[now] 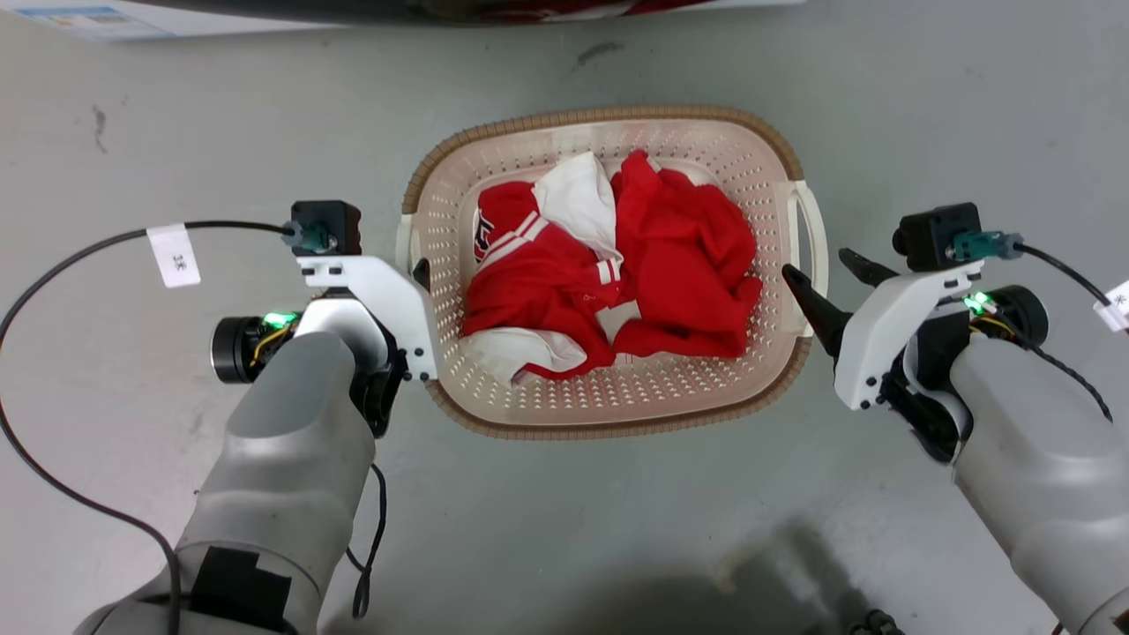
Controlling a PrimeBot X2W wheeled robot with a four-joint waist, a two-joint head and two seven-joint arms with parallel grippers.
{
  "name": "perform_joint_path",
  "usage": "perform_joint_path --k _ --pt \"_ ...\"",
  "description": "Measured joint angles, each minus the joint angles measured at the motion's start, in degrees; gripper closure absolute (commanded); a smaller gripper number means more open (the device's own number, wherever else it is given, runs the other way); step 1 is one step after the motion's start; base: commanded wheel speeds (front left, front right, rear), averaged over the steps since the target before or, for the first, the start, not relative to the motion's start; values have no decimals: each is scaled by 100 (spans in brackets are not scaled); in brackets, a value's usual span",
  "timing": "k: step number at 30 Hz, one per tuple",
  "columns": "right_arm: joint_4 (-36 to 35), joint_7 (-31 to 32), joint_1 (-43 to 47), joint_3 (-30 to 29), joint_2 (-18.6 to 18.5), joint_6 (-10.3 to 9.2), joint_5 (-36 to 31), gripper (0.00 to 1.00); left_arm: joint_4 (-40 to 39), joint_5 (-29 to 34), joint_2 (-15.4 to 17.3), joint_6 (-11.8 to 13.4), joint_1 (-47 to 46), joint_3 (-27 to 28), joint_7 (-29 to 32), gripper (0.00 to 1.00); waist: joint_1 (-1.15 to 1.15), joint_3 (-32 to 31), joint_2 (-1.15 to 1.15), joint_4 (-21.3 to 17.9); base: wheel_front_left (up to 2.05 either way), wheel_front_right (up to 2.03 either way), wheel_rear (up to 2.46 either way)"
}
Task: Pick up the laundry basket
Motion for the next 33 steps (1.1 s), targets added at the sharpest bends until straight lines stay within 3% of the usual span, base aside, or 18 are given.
perform_joint_path --k 19,20,21,22,33 --pt "683 66 -883 1143 71 0 985 0 272 -64 -16 133 -548 -110 -54 0 0 649 0 5 0 0 0" --pt "709 119 -900 1180 80 0 1060 50 281 -74 -25 127 -558 -112 -53 51 0 663 0 10 0 0 0" --pt "743 144 -924 1228 85 0 1111 65 287 -84 -31 119 -567 -115 -54 91 0 678 0 16 0 0 0" --pt "777 175 -951 1267 89 0 1146 100 291 -102 -38 98 -578 -119 -59 100 0 692 0 20 0 0 0" --pt "813 261 -1015 1724 140 -1 1662 100 374 -190 -82 29 -629 -164 -62 100 0 684 0 8 0 0 0"
